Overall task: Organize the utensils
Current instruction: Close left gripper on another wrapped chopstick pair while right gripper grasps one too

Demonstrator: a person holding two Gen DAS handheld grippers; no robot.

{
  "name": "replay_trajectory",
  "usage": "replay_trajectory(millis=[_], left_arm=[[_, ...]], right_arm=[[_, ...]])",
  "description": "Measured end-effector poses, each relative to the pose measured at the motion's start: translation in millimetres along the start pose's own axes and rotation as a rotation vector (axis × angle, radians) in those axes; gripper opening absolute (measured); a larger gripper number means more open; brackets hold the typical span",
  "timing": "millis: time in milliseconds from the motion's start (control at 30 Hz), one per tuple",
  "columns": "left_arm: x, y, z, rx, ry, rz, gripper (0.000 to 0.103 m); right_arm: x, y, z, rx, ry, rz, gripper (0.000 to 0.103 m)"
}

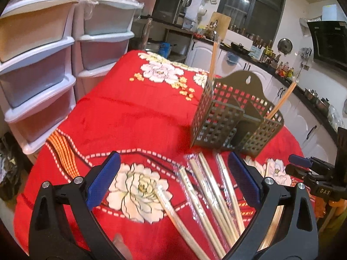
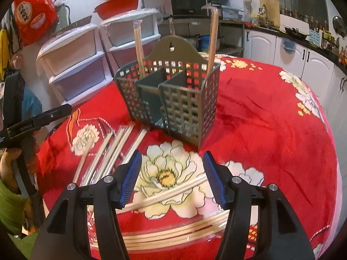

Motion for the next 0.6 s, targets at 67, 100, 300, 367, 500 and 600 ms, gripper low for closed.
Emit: replay_trajectory(millis=[67, 100, 300, 367, 500, 600], left_arm=[[2, 2, -8, -0.008, 0.012, 0.005, 0.090], [3, 4, -11, -0.011, 0.016, 0.003, 0.090], [15, 5, -40, -0.057, 0.089, -0.041, 0.081], [21, 7, -49, -0.081, 0.118, -0.056, 0.075], [27, 8, -63, -0.098, 0.161, -0.066, 0.058], [31, 5, -70, -0.118, 0.196, -0.100, 0.049]], right_arm=[[2, -1, -5, 0.005, 0.005, 0.000, 0.056], [2, -1, -7, 0.007, 0.006, 0.000, 0.056], [9, -12, -24, 0.029, 0.042, -0.020, 0.056], [10, -18, -28, 0.038, 0.046, -0.026, 0.056], [17, -30, -32, 0.070, 0.066, -0.039, 0.056], [23, -37, -32, 0.089, 0.081, -0.048, 0.056]])
Point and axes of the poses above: each gripper's, at about its wrist camera, not at the fingertips, and x roughly the way its jaws point, y to its left, z to its top, the point moved 9 cm from there along x, roughly the way its jaws point, and after that the axes turned 2 degrees about z, right-handed, at the moved point
